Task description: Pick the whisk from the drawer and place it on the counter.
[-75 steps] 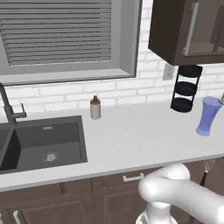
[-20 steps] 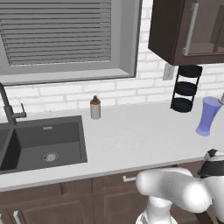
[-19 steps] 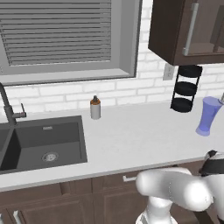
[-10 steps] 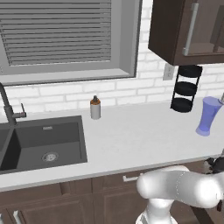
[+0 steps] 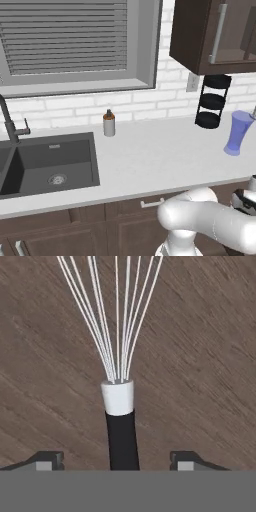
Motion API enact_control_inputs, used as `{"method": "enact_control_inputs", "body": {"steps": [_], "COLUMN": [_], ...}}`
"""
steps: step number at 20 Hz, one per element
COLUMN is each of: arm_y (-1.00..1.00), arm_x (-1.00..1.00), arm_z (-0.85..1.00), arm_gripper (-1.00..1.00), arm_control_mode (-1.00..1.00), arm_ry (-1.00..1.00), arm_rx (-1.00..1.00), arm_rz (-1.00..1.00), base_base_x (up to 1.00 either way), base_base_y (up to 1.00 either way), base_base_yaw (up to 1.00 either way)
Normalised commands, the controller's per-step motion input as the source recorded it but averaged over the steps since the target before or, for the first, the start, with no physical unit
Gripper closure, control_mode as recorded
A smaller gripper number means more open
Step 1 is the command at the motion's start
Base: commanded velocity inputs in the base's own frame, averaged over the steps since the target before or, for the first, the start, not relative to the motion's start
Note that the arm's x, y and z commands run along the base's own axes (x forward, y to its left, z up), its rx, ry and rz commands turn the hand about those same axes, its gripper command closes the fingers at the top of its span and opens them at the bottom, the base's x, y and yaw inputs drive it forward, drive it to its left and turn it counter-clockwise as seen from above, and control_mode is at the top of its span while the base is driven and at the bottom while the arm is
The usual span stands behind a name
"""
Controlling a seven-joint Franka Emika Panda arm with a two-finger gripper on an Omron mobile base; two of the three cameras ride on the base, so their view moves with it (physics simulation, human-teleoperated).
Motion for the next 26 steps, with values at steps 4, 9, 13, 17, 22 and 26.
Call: {"method": "enact_control_inputs", "body": {"steps": [4,9,13,17,22,26], "arm_y": [-0.35,-0.44,-0.24,0.12,0.72,0.98], "arm_x": [-0.55,-0.98,-0.97,-0.29,0.24,0.70], "arm_z": [-0.04,0.00,0.02,0.80,1.00,1.00], "arm_gripper": [1.00,1.00,1.00,1.00,1.00,1.00], "arm_control_mode": [-1.00,-1.00,-1.00,-1.00,-1.00,-1.00], "arm_ry": [-0.06,0.00,0.00,-0.14,-0.32,-0.28], "arm_rx": [0.09,0.00,0.00,0.00,0.00,-0.04], "arm_rz": [0.00,0.00,-0.01,-0.16,-0.27,-0.20], "base_base_x": [0.00,0.00,0.00,0.00,0.00,0.00], "base_base_y": [0.00,0.00,0.00,0.00,0.00,0.00], "base_base_yaw": [0.00,0.00,0.00,0.00,0.00,0.00]}}
